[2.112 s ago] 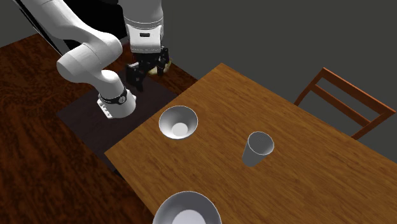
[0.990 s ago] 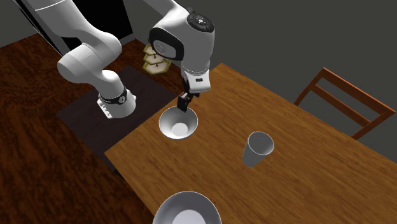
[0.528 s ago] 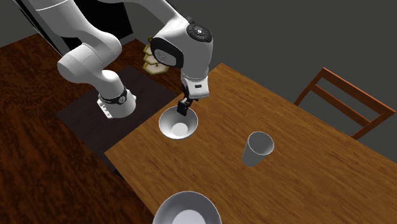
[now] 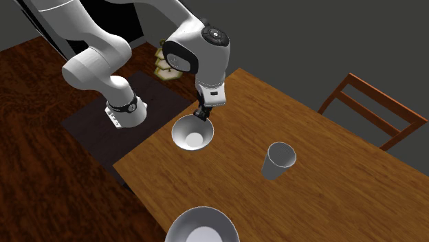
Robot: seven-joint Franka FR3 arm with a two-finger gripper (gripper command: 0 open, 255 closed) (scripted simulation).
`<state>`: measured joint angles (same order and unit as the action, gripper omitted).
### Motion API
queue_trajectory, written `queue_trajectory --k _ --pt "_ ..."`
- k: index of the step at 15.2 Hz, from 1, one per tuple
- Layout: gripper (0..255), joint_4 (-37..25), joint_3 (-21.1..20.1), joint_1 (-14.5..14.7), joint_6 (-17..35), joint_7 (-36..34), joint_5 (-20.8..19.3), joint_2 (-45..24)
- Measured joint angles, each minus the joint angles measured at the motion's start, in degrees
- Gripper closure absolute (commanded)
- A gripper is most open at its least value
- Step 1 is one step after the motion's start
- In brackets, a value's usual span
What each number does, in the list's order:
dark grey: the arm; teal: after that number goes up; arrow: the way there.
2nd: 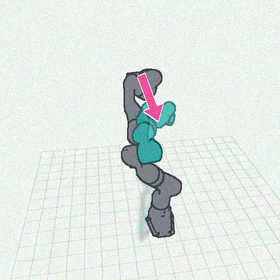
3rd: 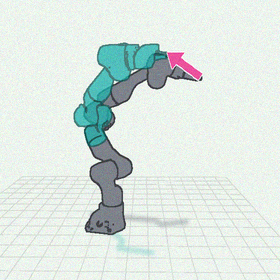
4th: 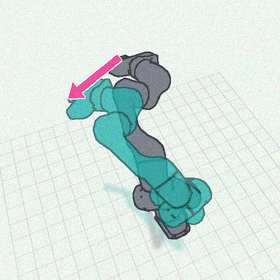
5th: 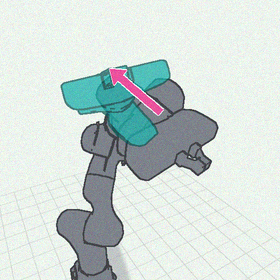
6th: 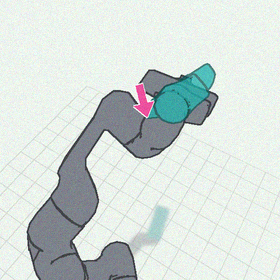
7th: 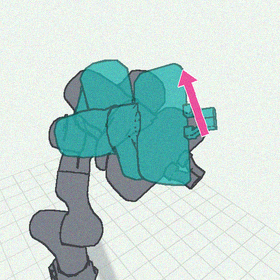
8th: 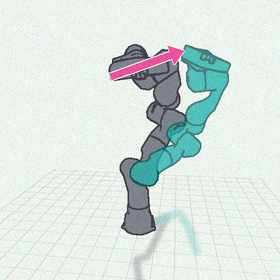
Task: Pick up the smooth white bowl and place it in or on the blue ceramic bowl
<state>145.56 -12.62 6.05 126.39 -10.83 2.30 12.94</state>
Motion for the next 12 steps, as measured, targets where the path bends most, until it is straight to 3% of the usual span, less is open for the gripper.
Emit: queue_trajectory --k 7,12 --pt "255 -0.02 -0.02 0.01 0.01 -0.01 0.01 0.01" --pt "255 -1.58 0.15 0.14 -3.54 0.23 0.34 2.02"
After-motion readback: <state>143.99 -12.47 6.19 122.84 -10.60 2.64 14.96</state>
